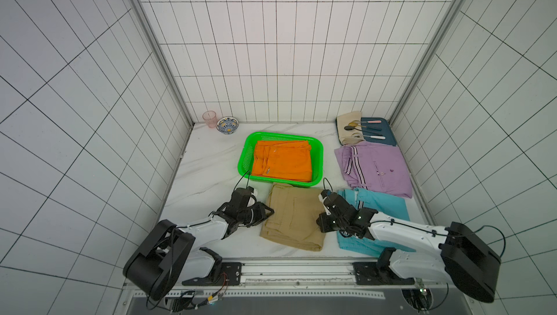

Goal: Put the folded long pants in the basket
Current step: Pick up the long pant at the center of the board, then place the long pant in the basket.

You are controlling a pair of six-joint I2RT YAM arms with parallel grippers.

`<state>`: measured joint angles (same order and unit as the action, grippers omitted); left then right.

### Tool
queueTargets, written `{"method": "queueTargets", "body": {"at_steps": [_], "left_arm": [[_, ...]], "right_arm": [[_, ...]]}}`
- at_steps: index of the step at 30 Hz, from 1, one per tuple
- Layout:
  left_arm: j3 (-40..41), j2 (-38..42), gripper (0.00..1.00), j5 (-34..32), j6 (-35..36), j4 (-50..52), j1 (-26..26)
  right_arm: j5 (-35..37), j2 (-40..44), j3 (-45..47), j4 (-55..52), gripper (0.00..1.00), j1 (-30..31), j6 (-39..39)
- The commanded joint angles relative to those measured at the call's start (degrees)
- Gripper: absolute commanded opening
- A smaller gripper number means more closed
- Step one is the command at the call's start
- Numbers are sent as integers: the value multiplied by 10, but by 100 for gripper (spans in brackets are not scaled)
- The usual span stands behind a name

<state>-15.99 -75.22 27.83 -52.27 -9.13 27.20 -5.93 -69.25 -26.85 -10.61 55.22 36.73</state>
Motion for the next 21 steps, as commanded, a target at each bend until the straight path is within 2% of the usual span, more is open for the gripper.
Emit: {"method": "queueTargets", "body": {"at_steps": [1, 5, 10, 13, 16, 21], "left_arm": [[3, -30, 1, -29, 8, 39, 4], [-8, 11, 0, -33, 9, 81, 9], [-61, 172, 0, -69, 21, 257, 25], [-114, 274, 0, -89, 30, 370, 27], [-175, 341, 0, -104, 40, 457, 26], [-301, 379, 0, -133, 63, 555, 25]], "right_arm": [[-21, -2, -20, -9, 0, -1, -9], [-17, 29, -15, -10, 0, 1, -10], [9, 87, -33, -47, 0, 27, -10], [23, 118, -80, -99, 0, 62, -13], [42, 148, -135, -155, 0, 89, -12], [64, 181, -244, -238, 0, 96, -22]]}}
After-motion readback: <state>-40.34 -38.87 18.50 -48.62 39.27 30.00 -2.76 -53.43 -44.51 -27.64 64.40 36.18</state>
